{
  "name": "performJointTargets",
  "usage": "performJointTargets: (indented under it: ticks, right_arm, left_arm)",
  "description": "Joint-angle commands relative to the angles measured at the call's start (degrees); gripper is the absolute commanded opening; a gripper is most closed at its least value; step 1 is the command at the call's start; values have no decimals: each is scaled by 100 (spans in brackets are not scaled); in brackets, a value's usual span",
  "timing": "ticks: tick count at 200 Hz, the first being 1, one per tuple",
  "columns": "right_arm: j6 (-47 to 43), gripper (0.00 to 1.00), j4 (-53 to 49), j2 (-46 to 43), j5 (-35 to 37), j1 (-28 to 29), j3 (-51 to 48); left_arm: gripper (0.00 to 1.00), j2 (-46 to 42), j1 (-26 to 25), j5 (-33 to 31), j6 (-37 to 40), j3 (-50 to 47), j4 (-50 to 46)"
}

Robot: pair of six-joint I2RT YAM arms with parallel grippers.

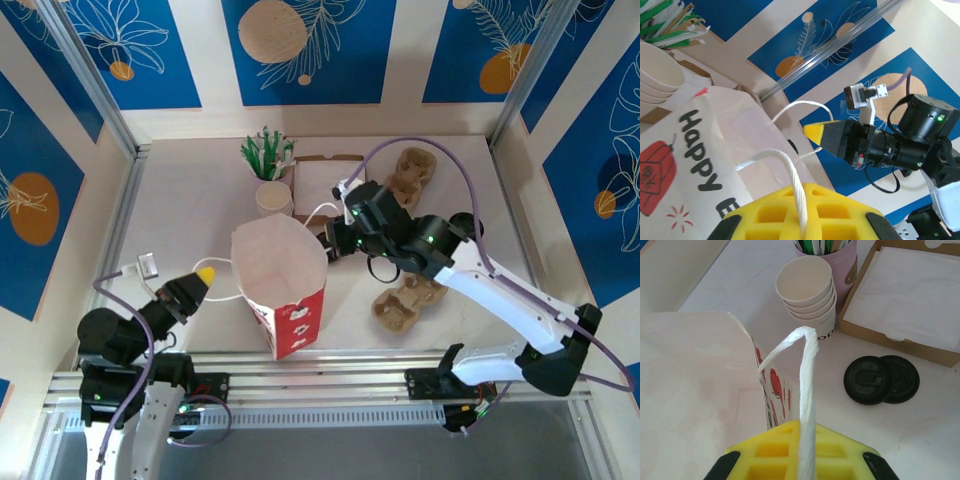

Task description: Pack the takeout coffee

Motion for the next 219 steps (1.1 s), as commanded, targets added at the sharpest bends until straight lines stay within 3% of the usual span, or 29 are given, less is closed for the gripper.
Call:
performJointTargets:
  ticks: [1,56,219]
  right_arm:
    - [155,0,250,-316,-529,-204,-403]
    - [240,0,473,-881,-855,-654,-1056]
    - [85,0,338,-1203,-528,-780,-1227]
  left_arm:
    - [0,50,-61,-131,177,-106,92]
    - [0,185,-61,-67,384,-45,10]
    - [0,56,-100,-275,576,-299,-275]
